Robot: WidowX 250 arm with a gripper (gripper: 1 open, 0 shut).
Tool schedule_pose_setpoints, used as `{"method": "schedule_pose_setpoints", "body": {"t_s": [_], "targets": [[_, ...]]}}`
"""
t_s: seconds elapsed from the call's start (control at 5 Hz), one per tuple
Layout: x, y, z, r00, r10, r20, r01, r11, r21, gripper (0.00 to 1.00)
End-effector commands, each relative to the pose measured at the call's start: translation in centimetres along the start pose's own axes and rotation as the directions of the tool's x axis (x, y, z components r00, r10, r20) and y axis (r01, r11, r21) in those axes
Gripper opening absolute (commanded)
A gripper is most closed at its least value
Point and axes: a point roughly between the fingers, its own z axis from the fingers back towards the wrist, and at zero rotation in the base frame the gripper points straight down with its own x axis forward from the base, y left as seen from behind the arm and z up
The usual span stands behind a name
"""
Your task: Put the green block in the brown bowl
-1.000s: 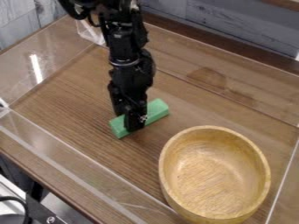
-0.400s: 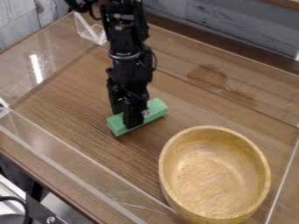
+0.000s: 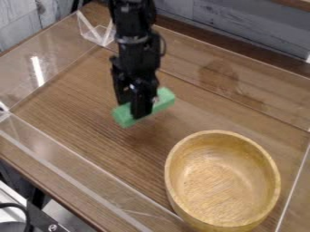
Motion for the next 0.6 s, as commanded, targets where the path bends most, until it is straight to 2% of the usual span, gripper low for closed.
{"method": "schedule_pose_setpoints", "body": {"t_s": [0.0, 0.2, 0.4], "targets": [[1.2, 0.1, 5.3, 0.994, 0.044, 0.099, -0.050, 0.997, 0.067, 0.00], [2.0, 0.6, 8.8, 0.982, 0.106, 0.154, -0.119, 0.989, 0.083, 0.00], [0.0, -3.3, 7.9, 0.990, 0.039, 0.133, -0.048, 0.997, 0.066, 0.00]]}}
